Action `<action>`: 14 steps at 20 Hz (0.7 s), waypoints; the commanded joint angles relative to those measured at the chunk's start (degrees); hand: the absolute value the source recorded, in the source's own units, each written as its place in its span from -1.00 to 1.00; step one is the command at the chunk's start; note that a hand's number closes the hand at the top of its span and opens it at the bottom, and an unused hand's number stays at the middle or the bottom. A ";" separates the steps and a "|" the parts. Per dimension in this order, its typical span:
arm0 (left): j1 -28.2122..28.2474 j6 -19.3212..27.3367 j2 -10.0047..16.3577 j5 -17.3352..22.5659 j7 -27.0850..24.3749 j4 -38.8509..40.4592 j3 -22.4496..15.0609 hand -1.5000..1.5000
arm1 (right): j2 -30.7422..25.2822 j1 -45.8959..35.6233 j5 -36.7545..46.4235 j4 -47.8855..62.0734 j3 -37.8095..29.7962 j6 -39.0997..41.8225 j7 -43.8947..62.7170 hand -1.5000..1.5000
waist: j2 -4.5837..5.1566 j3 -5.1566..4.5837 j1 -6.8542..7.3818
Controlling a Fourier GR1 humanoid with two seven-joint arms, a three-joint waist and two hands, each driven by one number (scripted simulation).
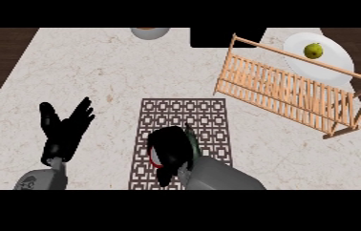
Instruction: Pick the can from the placemat and place it in the tiered shelf
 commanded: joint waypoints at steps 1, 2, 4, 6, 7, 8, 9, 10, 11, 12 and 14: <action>3.29 0.59 -0.43 -1.01 -1.86 -0.24 -0.15 0.00 | -2.58 3.17 1.51 -2.70 -5.17 -5.12 6.88 1.00 | -0.19 0.00 -1.01; 3.12 0.32 -0.08 -0.11 -0.67 -2.00 0.22 0.00 | -3.35 3.94 1.73 -1.90 -7.20 -7.56 8.48 1.00 | -0.29 0.03 -1.05; 2.98 0.17 0.37 0.23 -1.94 0.14 1.48 0.00 | -5.11 6.62 2.58 -1.55 -10.49 -12.43 13.78 1.00 | -0.39 -0.03 -2.38; 3.93 -0.34 0.43 0.21 -0.69 -1.53 0.68 0.00 | -5.73 8.25 6.64 -8.63 -10.39 -17.40 16.71 1.00 | -0.66 0.00 -2.24; 6.10 1.63 -2.37 -1.25 -2.77 -3.24 -1.16 0.00 | -7.17 8.39 7.75 -11.52 -11.45 -18.45 17.78 1.00 | -0.78 0.00 -2.08; 2.89 2.25 -1.30 -1.18 -0.42 -1.34 -0.04 0.00 | -6.30 5.69 11.20 -15.10 -10.95 -17.61 23.00 1.00 | -0.76 -0.05 -2.57; 4.60 0.07 -0.41 -0.53 -2.27 -0.65 0.40 0.00 | -6.17 5.36 14.75 -17.52 -9.90 -17.70 25.61 1.00 | -0.70 -0.08 -2.13; 2.83 1.67 -1.62 -1.59 -2.01 0.12 -0.29 0.00 | -6.50 3.67 16.12 -19.92 -11.48 -17.09 26.96 1.00 | -0.67 -0.08 -2.47; 2.96 0.59 0.81 -0.59 0.82 -1.84 0.72 0.00 | -7.37 3.38 18.30 -23.02 -12.08 -16.52 29.58 1.00 | -0.98 -0.05 -2.64; 4.28 1.05 0.02 -0.07 -0.54 -1.60 1.43 0.00 | -10.40 6.03 21.02 -26.98 -11.21 -16.20 30.57 1.00 | -1.05 -0.06 -2.94; 5.10 -0.67 1.32 0.68 -0.19 -2.54 1.74 0.00 | -8.95 1.43 25.48 -30.42 -13.67 -11.08 37.18 1.00 | -1.43 -0.13 -2.91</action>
